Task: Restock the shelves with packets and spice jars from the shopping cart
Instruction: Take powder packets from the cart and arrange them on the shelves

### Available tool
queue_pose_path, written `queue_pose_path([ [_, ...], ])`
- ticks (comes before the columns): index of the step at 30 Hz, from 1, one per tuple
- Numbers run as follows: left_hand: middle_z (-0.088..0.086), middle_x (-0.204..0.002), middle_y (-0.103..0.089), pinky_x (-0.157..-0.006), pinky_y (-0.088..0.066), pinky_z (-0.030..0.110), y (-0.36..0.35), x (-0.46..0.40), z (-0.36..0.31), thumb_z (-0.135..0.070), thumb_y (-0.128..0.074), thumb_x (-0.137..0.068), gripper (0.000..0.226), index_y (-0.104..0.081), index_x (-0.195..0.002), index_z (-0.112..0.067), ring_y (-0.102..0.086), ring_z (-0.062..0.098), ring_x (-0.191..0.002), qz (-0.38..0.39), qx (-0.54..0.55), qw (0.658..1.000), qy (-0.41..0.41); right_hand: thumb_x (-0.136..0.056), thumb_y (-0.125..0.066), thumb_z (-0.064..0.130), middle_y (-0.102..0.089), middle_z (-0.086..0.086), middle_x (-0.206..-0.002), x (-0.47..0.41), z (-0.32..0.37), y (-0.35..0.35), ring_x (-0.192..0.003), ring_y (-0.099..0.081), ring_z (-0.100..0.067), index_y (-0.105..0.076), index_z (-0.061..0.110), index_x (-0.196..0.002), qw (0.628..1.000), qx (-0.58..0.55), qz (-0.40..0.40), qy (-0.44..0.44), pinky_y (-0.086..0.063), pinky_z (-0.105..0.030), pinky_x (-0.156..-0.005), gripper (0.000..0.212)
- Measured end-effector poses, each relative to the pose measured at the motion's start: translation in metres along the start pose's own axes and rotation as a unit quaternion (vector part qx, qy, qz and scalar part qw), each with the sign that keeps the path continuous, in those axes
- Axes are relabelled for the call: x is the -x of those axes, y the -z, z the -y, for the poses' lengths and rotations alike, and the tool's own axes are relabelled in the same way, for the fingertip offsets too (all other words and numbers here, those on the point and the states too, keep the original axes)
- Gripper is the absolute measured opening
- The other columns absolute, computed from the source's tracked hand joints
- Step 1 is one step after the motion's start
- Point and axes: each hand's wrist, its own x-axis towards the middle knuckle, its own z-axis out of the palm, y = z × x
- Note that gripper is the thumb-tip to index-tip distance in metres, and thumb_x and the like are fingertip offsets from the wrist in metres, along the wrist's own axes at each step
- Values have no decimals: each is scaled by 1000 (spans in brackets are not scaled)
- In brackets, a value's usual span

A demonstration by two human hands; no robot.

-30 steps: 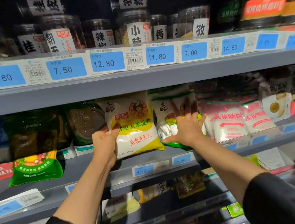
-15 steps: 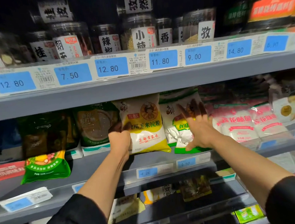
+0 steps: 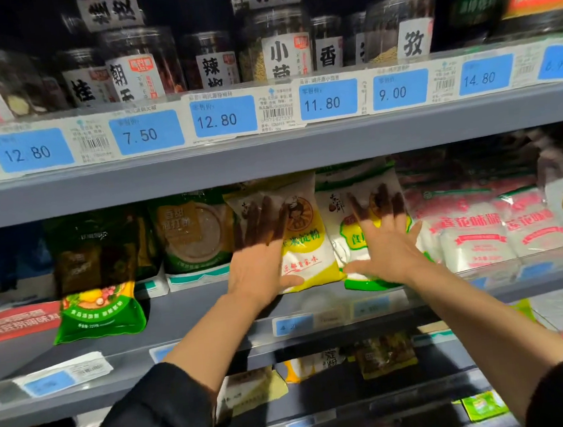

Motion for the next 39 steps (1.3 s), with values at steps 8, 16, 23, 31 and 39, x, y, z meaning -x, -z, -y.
queue_pose_path([
  [8,6,-116,-63,-80,-39,34,-7,-9,-5,-67,-70,-69,70,-49,-112,-17,-59,28,-107,41,23,999,18,-68,-68,67,-27,-18,-143,2,4,0,-137,-12,-43,-33,23,-133,1000,7,2,-6,-6,-68,-109,85],
  [16,6,-131,-49,-112,-25,50,-9,19,-5,-47,-74,-78,75,-39,-139,-21,-41,29,-124,-32,105,993,48,-75,-66,60,-32,-16,-137,19,21,-6,-134,-21,-38,-31,24,-136,995,13,-86,40,-13,-68,-108,79],
  [23,12,-143,-49,-112,-33,45,-11,141,56,-16,-74,-83,56,-54,-135,-10,-44,31,-133,-268,194,937,110,-86,-60,33,-31,-15,-152,90,147,-21,-139,-28,-32,-36,18,-146,892,-216,-196,345,-25,-50,-113,66],
  [31,15,-120,-58,-88,-46,37,-54,441,167,-8,-72,-80,41,-64,-120,-7,-57,32,-105,-287,158,862,388,-92,-58,26,-24,-7,-155,264,345,-73,-142,-23,-25,-24,21,-150,831,-251,36,496,-22,-33,-114,67],
  [39,16,-120,-53,-93,-47,46,-69,720,210,-6,-72,-79,51,-58,-128,-7,-53,36,-110,-220,97,712,660,-89,-62,25,-40,-11,-144,467,513,-129,-134,-35,-27,-33,9,-145,702,-237,177,648,-32,-39,-109,65],
])
